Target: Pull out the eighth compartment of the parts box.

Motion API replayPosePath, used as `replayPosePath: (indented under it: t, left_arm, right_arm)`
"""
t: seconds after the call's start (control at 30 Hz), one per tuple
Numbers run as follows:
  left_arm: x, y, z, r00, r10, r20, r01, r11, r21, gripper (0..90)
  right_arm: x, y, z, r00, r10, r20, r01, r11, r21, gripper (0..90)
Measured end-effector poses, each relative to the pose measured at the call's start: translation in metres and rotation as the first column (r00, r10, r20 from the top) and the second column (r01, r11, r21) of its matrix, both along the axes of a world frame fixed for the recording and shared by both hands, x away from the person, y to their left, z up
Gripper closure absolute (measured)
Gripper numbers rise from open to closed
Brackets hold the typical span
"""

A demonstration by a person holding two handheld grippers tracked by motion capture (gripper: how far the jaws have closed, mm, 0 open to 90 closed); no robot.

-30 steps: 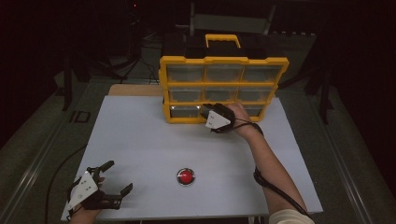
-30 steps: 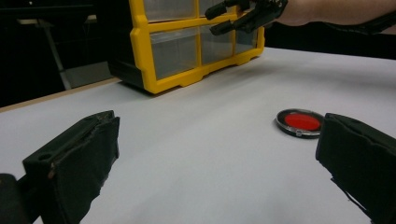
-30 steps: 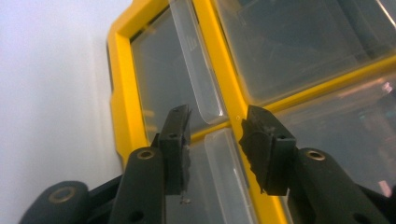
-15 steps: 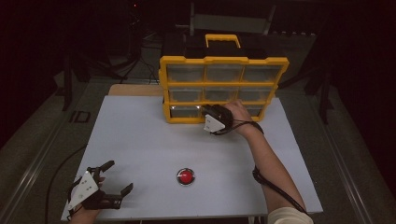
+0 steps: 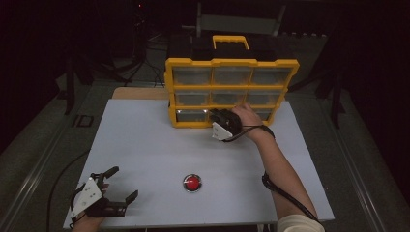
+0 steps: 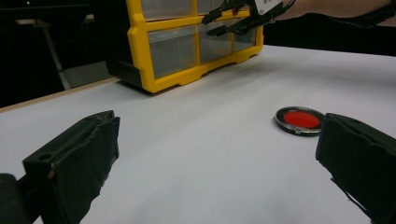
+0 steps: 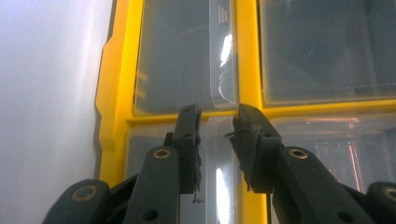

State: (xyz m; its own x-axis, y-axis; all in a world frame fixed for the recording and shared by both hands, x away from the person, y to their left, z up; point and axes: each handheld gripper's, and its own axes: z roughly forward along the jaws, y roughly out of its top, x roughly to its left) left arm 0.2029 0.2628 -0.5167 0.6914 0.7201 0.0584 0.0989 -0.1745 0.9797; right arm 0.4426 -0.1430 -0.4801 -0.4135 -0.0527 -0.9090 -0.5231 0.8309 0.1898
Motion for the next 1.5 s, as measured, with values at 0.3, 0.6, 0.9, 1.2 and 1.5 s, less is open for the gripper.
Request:
replayPosePath:
  t: [0.3,0.6,0.9,1.2,1.5]
  left_arm:
    - [0.001,-0.002,0.0,0.9999,-0.011,-0.003,0.011,0.9999,0.012,0.0]
    - [0.001,-0.002,-0.001,1.0,-0.007,-0.003,0.007,0.9999,0.014,0.0]
    - [0.001,-0.002,-0.001,1.0,-0.009,-0.002,0.009,0.9999,0.015,0.0]
    - [0.0,0.0,0.0,1.0,-0.007,0.005,0.007,0.9999,0.015,0.0]
    - [0.001,-0.001,0.0,0.9999,-0.013,0.003,0.012,0.9997,0.021,0.0]
  right_arm:
    - [0.002,0.002,0.003,0.9997,-0.012,-0.023,0.011,1.0,-0.015,72.2]
    - [-0.001,0.004,-0.002,0.9995,-0.026,0.018,0.026,1.0,-0.015,70.3]
    - [-0.001,0.01,0.007,0.998,-0.06,-0.022,0.059,0.997,-0.05,75.8]
    - [-0.003,0.008,0.012,0.9975,-0.055,-0.045,0.051,0.996,-0.075,75.8]
    - [-0.007,0.011,0.013,0.9965,-0.049,-0.068,0.045,0.997,-0.054,75.8]
